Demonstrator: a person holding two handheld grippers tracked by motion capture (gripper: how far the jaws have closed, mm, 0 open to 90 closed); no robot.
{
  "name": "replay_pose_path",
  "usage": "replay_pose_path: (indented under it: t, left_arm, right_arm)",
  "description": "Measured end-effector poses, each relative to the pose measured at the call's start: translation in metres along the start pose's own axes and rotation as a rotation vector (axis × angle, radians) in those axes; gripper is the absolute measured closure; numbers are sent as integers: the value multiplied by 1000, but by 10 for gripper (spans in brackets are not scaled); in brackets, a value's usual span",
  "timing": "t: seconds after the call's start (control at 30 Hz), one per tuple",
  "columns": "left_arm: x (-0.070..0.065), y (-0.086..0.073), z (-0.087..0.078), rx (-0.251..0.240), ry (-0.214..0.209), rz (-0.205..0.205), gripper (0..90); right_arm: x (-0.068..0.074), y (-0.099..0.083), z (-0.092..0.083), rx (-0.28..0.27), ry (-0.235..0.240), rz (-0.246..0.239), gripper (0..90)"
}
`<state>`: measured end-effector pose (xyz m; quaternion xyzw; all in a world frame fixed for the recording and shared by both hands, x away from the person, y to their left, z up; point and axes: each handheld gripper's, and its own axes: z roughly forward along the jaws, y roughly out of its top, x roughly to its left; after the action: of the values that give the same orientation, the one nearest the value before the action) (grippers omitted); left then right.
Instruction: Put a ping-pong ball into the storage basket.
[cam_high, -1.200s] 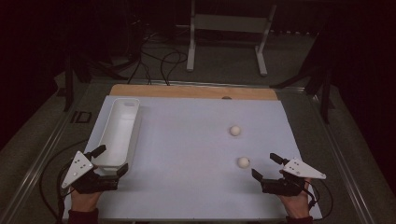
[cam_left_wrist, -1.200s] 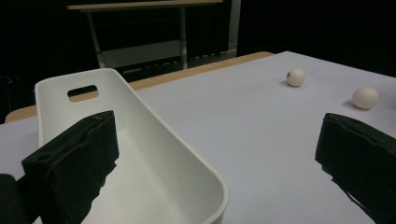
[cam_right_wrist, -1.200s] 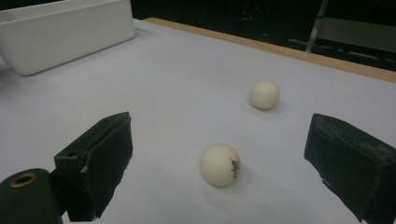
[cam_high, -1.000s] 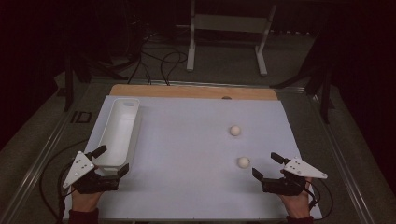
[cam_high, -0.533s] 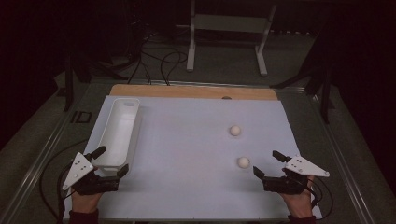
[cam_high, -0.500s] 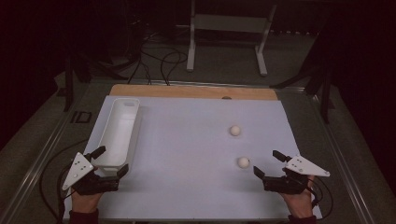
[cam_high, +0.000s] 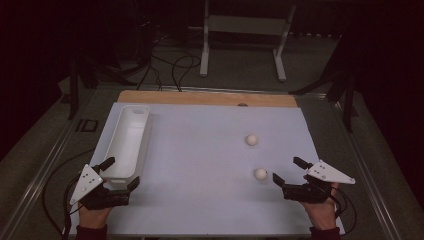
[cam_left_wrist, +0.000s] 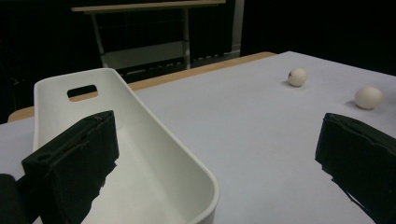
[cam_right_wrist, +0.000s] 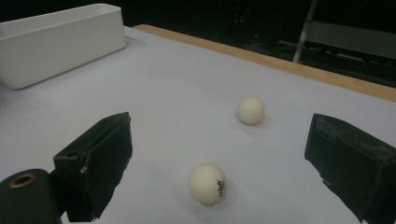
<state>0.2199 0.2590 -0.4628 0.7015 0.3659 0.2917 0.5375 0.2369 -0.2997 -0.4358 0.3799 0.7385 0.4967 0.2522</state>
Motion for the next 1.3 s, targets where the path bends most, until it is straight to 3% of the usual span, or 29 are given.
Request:
replay_pose_path:
  t: [0.3, 1.1, 1.3]
  left_arm:
    - [0, -1, 0, 4, 1, 4, 0]
    - [-1, -2, 1, 13, 19, 10, 0]
    - [-1, -2, 1, 14, 20, 11, 0]
  right_arm:
    - [-2, 5, 4, 4, 4, 16, 71]
    - [-2, 21, 13, 24, 2, -1, 72]
    - [-1, 24, 17, 56, -2, -9, 71]
